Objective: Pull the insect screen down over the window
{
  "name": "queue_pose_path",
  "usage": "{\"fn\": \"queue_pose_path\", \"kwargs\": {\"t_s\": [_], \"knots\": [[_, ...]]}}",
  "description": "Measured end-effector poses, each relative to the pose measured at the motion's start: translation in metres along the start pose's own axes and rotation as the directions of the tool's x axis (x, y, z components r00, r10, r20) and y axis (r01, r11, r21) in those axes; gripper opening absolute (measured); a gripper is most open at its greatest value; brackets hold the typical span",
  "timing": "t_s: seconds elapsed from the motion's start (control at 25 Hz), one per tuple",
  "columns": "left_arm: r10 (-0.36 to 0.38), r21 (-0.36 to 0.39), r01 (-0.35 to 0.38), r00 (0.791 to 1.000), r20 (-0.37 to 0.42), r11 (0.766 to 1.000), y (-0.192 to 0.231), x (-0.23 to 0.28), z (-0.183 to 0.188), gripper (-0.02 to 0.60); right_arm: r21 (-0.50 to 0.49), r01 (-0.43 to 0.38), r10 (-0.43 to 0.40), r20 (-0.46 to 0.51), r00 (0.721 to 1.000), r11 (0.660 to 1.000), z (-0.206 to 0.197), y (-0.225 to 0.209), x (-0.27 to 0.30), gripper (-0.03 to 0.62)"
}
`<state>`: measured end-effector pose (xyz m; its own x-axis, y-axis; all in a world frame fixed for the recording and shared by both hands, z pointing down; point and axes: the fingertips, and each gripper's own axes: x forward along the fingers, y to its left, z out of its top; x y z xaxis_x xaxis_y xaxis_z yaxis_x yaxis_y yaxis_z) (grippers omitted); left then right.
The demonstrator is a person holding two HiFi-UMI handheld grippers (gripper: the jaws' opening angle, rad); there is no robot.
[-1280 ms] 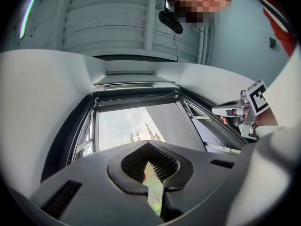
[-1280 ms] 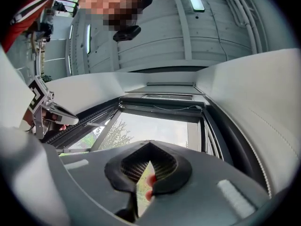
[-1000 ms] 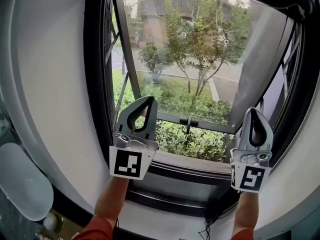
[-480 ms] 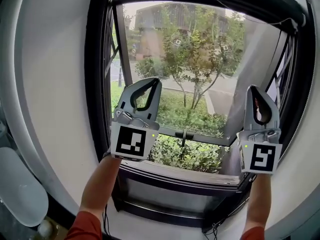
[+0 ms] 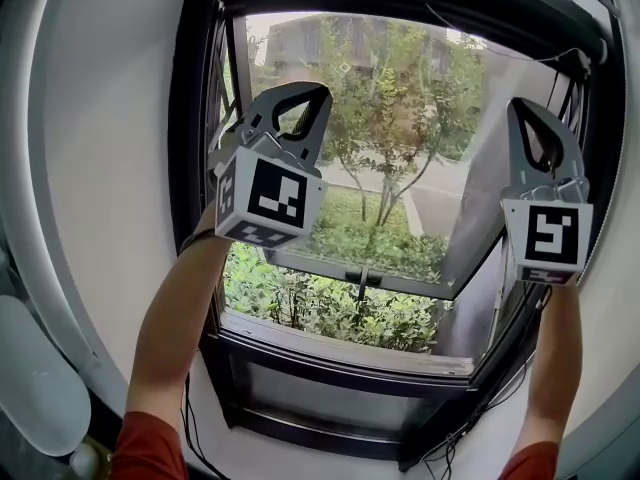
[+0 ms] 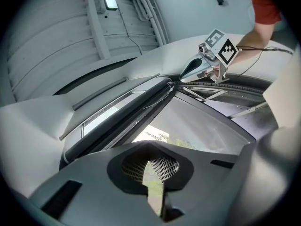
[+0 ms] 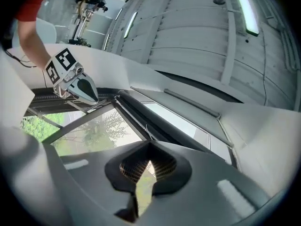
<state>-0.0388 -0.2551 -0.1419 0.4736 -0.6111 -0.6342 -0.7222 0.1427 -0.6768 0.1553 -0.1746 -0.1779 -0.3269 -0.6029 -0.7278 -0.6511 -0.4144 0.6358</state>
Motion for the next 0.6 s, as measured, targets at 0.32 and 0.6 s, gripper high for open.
{"fn": "queue_pose_path", "kwargs": {"t_s": [0.32, 0.6], "knots": [[0.095, 0.154, -0.094, 0.995, -0.004, 0.984, 0.043, 0.023, 0.018, 0.005, -0.128, 0.029, -0.035, -0.047, 0.998, 0.991, -0.005, -0.03, 0.037, 0.008], [0.088, 0.339, -0.065, 0.995, -0.052, 0.939, 0.075, 0.052, 0.029, 0.008, -0.241, -0.033, 0.006, -0.11, 0.994, 0.97, -0.015, -0.045, 0.066, 0.011]]}}
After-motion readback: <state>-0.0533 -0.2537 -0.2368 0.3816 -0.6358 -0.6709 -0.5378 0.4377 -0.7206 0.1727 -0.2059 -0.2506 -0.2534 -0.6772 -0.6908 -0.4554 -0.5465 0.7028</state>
